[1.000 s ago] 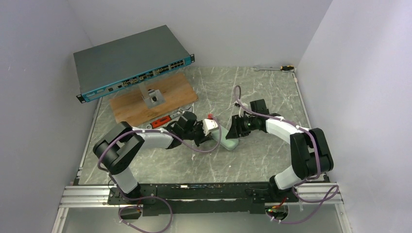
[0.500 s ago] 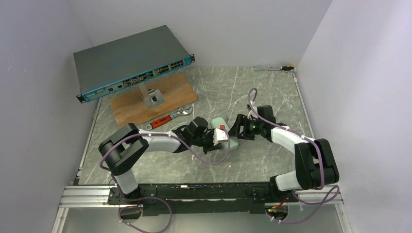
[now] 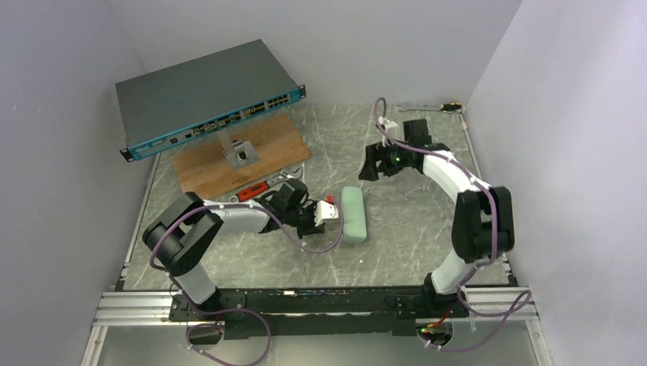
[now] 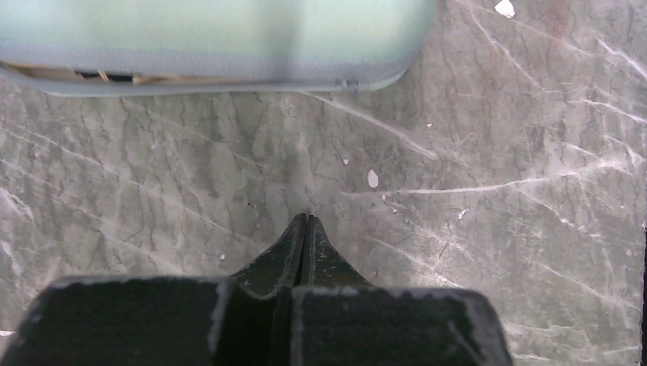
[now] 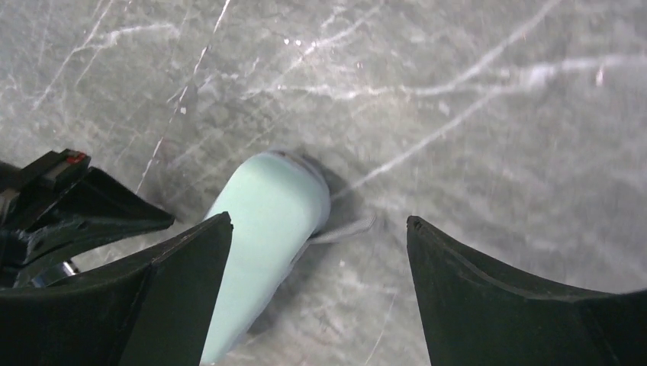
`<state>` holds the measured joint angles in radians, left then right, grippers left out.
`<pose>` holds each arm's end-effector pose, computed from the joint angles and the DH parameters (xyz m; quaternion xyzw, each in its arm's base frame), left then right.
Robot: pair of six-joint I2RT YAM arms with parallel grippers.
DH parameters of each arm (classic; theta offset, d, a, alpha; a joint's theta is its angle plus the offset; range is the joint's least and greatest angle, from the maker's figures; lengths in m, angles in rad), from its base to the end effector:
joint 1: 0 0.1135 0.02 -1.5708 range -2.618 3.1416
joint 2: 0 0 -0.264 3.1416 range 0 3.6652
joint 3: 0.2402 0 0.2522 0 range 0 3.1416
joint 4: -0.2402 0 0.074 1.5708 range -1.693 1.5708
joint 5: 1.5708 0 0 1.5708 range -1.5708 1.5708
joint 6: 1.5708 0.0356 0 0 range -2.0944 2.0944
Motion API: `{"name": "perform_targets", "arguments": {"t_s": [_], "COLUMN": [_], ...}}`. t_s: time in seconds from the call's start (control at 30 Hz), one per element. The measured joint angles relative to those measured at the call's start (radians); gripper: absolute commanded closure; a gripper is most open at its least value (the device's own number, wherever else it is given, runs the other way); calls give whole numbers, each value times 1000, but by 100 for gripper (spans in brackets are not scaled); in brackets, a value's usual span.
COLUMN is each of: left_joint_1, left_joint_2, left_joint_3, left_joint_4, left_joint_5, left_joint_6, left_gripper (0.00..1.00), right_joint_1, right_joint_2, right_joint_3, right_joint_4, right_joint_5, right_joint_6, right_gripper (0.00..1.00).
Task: Open the umbrella
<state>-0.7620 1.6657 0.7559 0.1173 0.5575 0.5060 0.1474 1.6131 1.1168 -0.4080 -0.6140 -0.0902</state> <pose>0.2156 -0.2317 0.1456 0.6110 0.6548 -0.2991 0.3293 0.3322 0.0701 0.2323 -0.2049 0.8827 0.2944 0.3035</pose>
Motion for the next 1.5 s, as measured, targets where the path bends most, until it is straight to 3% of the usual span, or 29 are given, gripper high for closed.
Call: {"name": "perform_targets", "arguments": {"t_s": [0.17, 0.27, 0.37, 0.5, 0.57, 0.67, 1.0, 1.13, 1.5], "left_joint_1": [11, 24, 37, 40, 38, 30, -72, -94, -106], "left_joint_2": [0, 0, -16, -60, -74, -98, -96, -64, -37], "left_joint_3": [18, 36, 33, 0, -16, -62, -101, -101, -101], "left_joint_4": [-21, -28, -16, 10, 21, 51, 126, 147, 195], "left_joint_5": [3, 9, 23, 38, 46, 47, 29, 12, -32], "left_joint_6": [29, 34, 29, 23, 18, 16, -1, -25, -70], "left_gripper": [98, 65, 48, 15, 12, 14, 38, 50, 99], "right_joint_1": [74, 117, 142, 144, 144, 143, 140, 137, 122], "right_joint_2": [129, 178, 233, 301, 339, 377, 297, 284, 268], "right_joint_3": [132, 191, 254, 285, 286, 285, 170, 151, 128], "right_joint_4": [-51, -112, -154, -202, -234, -267, -278, -268, -256], "right_joint_5": [8, 6, -8, -47, -63, -95, -119, -121, -130], "right_joint_6": [-94, -160, -210, -262, -287, -312, -341, -340, -340], "right_gripper": [13, 12, 12, 19, 24, 32, 40, 41, 48]}}
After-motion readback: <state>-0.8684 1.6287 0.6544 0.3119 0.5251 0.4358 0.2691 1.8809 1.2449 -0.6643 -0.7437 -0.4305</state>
